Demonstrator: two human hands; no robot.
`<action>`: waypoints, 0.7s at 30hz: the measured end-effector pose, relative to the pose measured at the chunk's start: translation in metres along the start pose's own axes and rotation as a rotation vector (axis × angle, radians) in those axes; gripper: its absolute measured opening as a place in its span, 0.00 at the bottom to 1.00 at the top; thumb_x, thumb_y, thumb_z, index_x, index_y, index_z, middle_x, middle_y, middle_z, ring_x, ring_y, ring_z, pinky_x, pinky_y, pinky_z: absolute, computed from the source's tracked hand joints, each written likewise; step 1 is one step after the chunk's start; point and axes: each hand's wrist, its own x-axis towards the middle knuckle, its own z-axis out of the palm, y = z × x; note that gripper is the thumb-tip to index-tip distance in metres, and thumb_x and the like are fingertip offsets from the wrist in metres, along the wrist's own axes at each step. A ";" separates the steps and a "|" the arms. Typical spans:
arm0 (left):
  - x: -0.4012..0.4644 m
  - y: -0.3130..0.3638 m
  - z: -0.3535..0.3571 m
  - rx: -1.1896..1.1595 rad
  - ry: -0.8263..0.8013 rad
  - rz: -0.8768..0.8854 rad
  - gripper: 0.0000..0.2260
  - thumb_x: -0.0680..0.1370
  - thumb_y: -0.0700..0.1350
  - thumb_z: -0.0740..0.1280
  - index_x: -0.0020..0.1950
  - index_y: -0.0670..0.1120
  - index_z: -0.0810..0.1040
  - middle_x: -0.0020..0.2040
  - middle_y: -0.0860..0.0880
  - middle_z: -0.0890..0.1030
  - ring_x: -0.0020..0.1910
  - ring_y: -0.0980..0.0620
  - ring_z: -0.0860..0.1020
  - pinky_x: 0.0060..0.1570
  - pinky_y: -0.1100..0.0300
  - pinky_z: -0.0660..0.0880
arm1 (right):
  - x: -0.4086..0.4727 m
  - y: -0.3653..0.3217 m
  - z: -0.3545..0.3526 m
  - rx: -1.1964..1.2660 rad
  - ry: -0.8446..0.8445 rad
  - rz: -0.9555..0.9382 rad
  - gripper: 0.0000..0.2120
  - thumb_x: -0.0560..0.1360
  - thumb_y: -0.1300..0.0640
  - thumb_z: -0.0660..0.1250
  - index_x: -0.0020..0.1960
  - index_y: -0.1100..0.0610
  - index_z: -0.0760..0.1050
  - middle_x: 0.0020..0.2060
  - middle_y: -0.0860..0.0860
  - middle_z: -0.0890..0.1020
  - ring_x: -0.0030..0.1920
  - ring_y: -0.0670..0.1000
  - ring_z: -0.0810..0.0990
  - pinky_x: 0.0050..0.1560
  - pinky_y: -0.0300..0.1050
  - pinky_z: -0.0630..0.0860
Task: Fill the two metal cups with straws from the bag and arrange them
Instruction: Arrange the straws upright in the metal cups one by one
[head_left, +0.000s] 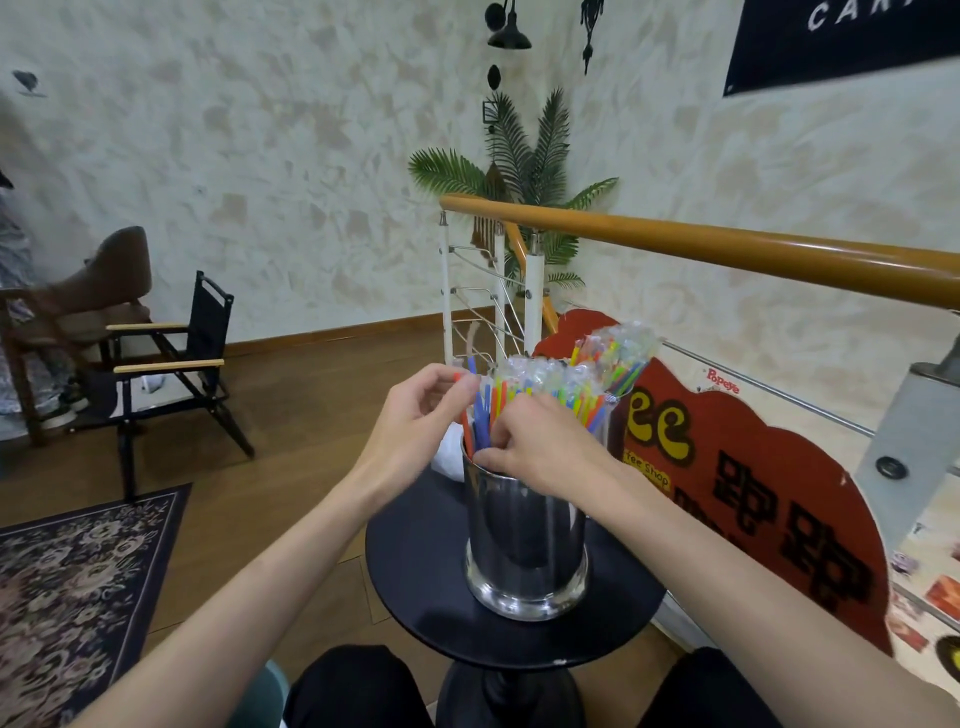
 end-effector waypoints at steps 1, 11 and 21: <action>0.001 -0.001 0.001 0.005 -0.006 0.002 0.06 0.80 0.45 0.69 0.53 0.43 0.82 0.44 0.52 0.84 0.41 0.59 0.79 0.43 0.68 0.75 | 0.002 0.000 -0.001 -0.017 -0.033 0.007 0.22 0.77 0.54 0.73 0.28 0.53 0.68 0.26 0.48 0.70 0.32 0.49 0.71 0.33 0.42 0.65; 0.004 -0.019 0.001 0.146 0.043 -0.047 0.06 0.76 0.38 0.73 0.49 0.43 0.77 0.46 0.46 0.83 0.43 0.50 0.80 0.44 0.62 0.78 | -0.028 0.026 -0.009 0.008 0.181 -0.030 0.08 0.76 0.47 0.73 0.46 0.52 0.85 0.36 0.42 0.80 0.39 0.41 0.78 0.40 0.33 0.71; 0.005 -0.033 0.008 0.250 -0.107 -0.122 0.07 0.76 0.45 0.75 0.50 0.49 0.80 0.49 0.48 0.82 0.44 0.51 0.81 0.44 0.57 0.81 | -0.037 0.035 0.000 -0.340 0.331 0.009 0.20 0.82 0.38 0.59 0.47 0.52 0.79 0.40 0.48 0.79 0.45 0.51 0.81 0.42 0.44 0.71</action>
